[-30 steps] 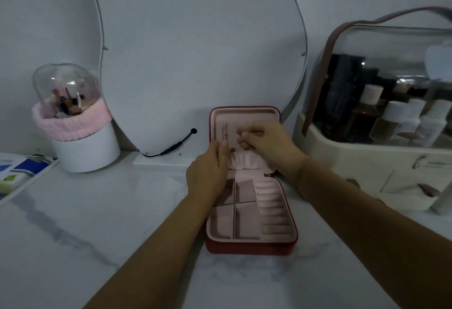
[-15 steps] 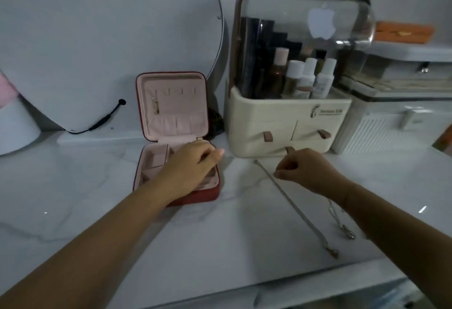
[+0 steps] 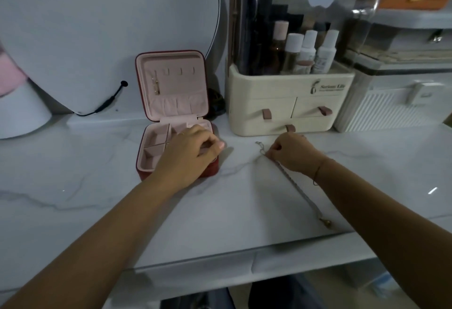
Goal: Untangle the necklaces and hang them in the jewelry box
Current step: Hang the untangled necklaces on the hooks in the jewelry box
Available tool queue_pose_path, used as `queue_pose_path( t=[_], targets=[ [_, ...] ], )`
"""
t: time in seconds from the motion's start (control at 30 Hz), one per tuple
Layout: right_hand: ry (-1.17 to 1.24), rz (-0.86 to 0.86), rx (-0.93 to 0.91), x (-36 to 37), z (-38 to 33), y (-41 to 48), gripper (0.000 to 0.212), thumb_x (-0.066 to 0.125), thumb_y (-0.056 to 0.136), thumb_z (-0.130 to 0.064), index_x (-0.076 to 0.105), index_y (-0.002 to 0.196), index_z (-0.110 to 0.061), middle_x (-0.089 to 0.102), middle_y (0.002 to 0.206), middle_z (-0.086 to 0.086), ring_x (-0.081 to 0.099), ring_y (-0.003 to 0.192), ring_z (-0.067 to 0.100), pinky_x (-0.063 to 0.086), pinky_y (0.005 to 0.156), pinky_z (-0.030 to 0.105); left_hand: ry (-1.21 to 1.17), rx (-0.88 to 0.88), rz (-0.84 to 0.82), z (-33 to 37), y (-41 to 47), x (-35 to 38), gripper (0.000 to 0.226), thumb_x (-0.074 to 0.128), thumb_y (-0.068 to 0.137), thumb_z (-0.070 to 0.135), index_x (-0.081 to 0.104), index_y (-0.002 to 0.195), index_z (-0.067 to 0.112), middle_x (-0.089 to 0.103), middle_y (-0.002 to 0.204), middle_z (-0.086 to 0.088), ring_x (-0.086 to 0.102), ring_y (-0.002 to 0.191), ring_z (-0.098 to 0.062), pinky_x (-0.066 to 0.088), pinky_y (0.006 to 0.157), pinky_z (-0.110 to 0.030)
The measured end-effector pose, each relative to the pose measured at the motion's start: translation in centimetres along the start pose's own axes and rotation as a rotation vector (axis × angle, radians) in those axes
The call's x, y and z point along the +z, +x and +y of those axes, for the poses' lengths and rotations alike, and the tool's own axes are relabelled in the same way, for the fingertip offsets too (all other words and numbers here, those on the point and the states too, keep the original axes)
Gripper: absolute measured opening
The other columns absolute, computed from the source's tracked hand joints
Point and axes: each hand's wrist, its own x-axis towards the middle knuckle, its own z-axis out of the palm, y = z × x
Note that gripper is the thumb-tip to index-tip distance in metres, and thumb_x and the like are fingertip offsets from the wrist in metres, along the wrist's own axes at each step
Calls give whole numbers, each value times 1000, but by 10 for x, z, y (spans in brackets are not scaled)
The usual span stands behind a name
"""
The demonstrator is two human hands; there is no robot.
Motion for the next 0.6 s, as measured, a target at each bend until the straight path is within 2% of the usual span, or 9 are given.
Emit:
queue_pose_path(
  t=[0.07,0.13,0.2,0.23,0.27,0.33,0.43,0.5,0.6],
  targets=[
    [33,-26,-4,-4,0,-4,32,57,91,-24,67,77,3,69,81,19,64,77,31,52,75,37,13,-2,-11,0,-1,1,19,53,93,38,65,93,24,59,101,6,51,97,-12,31,82,-24],
    [89,-54,-16,-13,-3,-9,34,54,93,-20,67,78,7,69,84,23,64,81,34,50,75,37,2,-25,-22,-1,0,1,26,50,92,44,65,94,22,60,102,5,52,99,-13,35,85,-28],
    [260,-88,-37,-26,-10,-17,30,52,94,-15,66,79,7,69,83,20,65,76,29,51,72,32,-68,-54,-18,2,2,-1,32,48,91,46,65,97,20,60,104,3,53,101,-14,41,91,-32],
    [409,-119,-34,-35,-16,-22,26,51,95,-12,64,79,4,68,79,16,64,69,22,51,67,26,-141,-81,-13,7,3,-2,29,49,93,42,65,99,19,61,106,2,54,101,-13,43,92,-31],
    [570,-152,-33,-44,-22,-27,23,50,96,-9,63,79,0,65,75,11,62,63,14,50,62,20,-240,-124,-13,14,5,-4,26,49,95,37,65,102,19,62,107,2,56,100,-10,44,91,-27],
    [786,-204,-73,-63,-36,-35,20,49,96,-9,59,80,-4,59,71,6,57,58,11,51,58,18,-542,-254,-55,37,11,-7,25,47,97,33,64,107,19,67,108,3,59,97,-5,43,87,-17],
    [880,-288,-198,-90,-57,-38,18,47,95,-10,57,81,-8,56,66,2,52,57,9,48,54,19,-1015,-406,-242,69,28,-16,28,43,98,34,64,105,18,72,99,-1,65,97,-12,46,92,-26],
    [891,-310,-278,-106,-71,-34,16,47,96,-12,58,84,-9,54,64,0,49,56,10,44,53,20,-1157,-445,-321,80,38,-30,31,43,97,36,65,97,15,72,83,-4,68,83,-15,51,86,-28],
    [858,-203,-310,-121,-93,-24,13,52,95,-14,63,97,-8,53,66,0,45,56,8,41,51,19,-1123,-428,-266,79,49,-58,27,49,96,32,64,91,10,59,61,-1,57,55,-13,52,67,-29]
  ],
)
